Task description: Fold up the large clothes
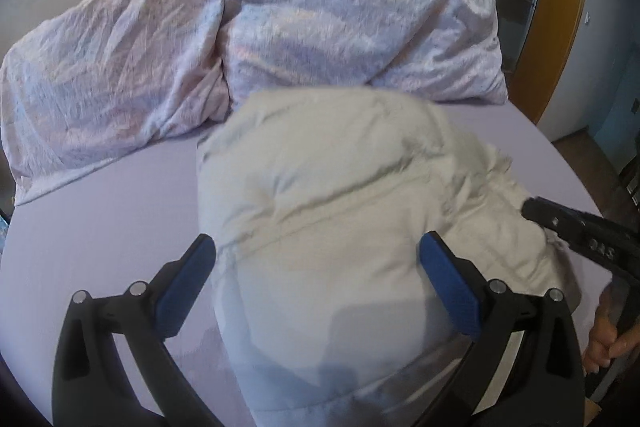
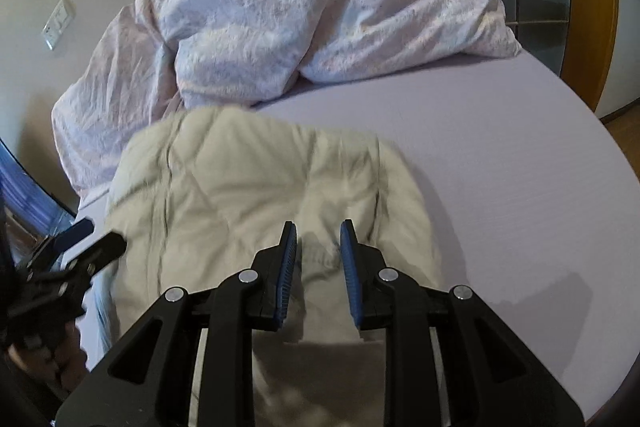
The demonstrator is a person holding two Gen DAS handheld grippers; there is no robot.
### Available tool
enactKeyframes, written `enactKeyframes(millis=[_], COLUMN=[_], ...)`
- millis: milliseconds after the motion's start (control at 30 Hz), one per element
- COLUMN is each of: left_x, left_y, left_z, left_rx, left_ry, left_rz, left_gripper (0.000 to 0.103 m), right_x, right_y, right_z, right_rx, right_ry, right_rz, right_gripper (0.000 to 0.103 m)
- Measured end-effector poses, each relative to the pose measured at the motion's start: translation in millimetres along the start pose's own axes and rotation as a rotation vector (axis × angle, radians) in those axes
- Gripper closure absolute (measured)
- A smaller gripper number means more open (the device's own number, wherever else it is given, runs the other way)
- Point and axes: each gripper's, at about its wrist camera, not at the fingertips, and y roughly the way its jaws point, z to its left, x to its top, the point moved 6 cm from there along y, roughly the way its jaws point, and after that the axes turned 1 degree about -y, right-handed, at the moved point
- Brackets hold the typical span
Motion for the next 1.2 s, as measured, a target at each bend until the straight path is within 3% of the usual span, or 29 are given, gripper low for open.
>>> enactKeyframes(millis=[133, 667, 1200], left_x=[-8, -18, -22], left_y=[11, 25, 27], left_z=[2, 3, 5], left_rx=[-0.042, -0.038, -0.042], left_ry=[-0.061, -0.049, -0.058], left_rz=[0.031, 0.001, -0.019], left_gripper=[0.002, 0.002, 0.002], right_x=[-13, -25, -25], right_y=[13, 16, 17], right_z=[-5, -5, -4], right_rx=[-0.017, -0.054, -0.073], right_ry=[0.025, 0.025, 0.016], right_rz=[0.012, -0.06, -0.074], right_gripper=[0.079, 0.078, 0.078])
